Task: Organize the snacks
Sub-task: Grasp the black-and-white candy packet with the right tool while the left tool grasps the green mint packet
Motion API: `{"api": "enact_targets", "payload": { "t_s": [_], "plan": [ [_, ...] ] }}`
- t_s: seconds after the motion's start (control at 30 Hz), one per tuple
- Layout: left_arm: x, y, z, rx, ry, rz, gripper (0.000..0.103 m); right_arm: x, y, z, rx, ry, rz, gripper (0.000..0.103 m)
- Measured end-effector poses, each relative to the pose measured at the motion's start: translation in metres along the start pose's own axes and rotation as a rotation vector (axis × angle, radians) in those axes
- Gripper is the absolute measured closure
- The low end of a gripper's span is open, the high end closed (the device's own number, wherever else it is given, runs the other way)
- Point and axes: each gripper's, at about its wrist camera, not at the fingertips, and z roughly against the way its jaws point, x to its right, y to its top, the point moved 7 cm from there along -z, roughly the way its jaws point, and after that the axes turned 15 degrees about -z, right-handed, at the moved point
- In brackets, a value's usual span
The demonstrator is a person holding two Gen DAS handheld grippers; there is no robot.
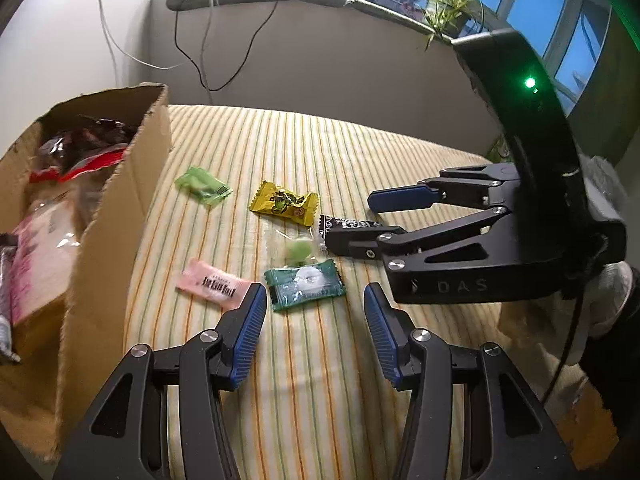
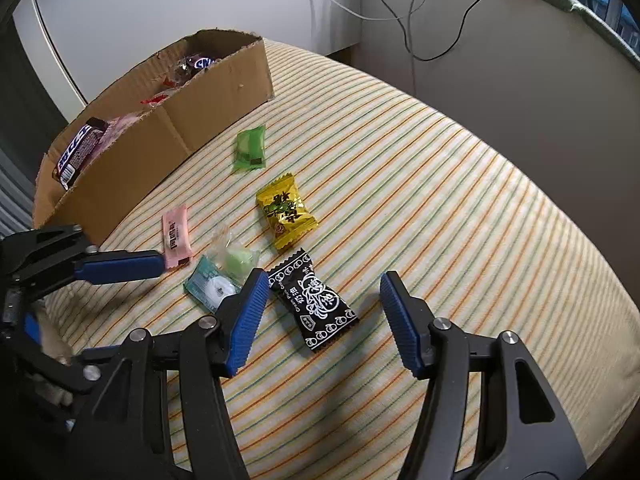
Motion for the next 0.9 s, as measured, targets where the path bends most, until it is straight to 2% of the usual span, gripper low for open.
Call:
{"api": "enact_targets", "payload": {
  "t_s": [0.23, 0.5, 0.67, 0.77, 0.8, 0.83, 0.9],
  "plan": [
    [0.003, 0.003, -0.016, -0.023, 0.013, -0.04, 0.053, 0.002, 0.001, -0.003, -0.002, -0.008, 0.014, 0.045],
    [0.008, 0.007, -0.026, -0.024, 0.046, -0.105, 0.053, 0.015, 0.001, 0.003, 0.005, -0.035, -0.012, 0.076],
    [0.006, 0.009, -0.028, -0.02, 0.056, -0.1, 0.069, 0.018, -0.001, 0.006, 0.01, -0.048, -0.025, 0.078],
    [0.006, 0.009, -0.028, -0.016, 0.056, -0.093, 0.071, 0.019, -0.004, 0.009, 0.014, -0.061, -0.023, 0.078],
    [0.007, 0.009, -0.028, -0.015, 0.06, -0.099, 0.073, 0.019, -0.005, 0.01, 0.015, -0.064, -0.024, 0.078],
    [0.007, 0.008, -0.027, -0.012, 0.061, -0.104, 0.08, 0.02, -0.005, 0.01, 0.016, -0.066, -0.026, 0.078],
    [0.006, 0.005, -0.021, -0.009, 0.057, -0.104, 0.081, 0.023, -0.008, 0.015, 0.021, -0.066, -0.034, 0.08]
  ]
}}
